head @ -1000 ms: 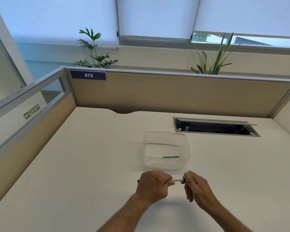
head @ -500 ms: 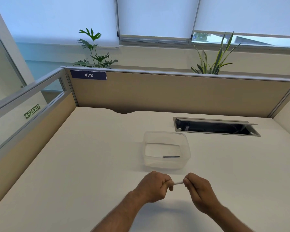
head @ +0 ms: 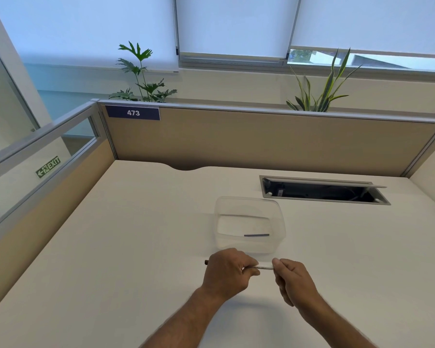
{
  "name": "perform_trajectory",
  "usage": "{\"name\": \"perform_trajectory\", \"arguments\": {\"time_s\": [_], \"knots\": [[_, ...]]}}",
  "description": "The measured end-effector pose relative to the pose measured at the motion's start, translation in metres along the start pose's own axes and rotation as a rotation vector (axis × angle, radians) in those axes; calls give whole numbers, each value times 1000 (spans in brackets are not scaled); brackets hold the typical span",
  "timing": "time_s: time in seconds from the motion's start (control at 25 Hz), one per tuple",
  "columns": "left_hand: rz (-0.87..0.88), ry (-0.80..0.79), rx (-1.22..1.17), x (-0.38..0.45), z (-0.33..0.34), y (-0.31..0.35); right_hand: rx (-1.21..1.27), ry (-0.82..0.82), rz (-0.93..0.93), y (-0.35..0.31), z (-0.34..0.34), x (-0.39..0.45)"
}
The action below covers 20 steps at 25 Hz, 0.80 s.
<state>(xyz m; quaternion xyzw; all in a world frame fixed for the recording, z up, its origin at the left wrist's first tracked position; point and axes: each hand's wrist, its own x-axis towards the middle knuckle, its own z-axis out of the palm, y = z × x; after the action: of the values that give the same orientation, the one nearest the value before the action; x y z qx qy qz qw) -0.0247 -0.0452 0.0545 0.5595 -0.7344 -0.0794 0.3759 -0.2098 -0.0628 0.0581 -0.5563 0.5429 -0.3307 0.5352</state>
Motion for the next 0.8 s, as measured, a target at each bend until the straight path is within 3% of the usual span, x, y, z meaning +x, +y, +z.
{"name": "perform_trajectory", "arguments": {"time_s": [0.12, 0.44, 0.8], "knots": [[-20, -21, 4, -2, 0, -2, 5, -89, 62, -3, -3, 1], [30, -118, 81, -1, -1, -5, -67, -95, -218, 6, -17, 0], [-72, -309, -33, -1, -1, -5, -638, -3, -623, 10, -23, 0]]}}
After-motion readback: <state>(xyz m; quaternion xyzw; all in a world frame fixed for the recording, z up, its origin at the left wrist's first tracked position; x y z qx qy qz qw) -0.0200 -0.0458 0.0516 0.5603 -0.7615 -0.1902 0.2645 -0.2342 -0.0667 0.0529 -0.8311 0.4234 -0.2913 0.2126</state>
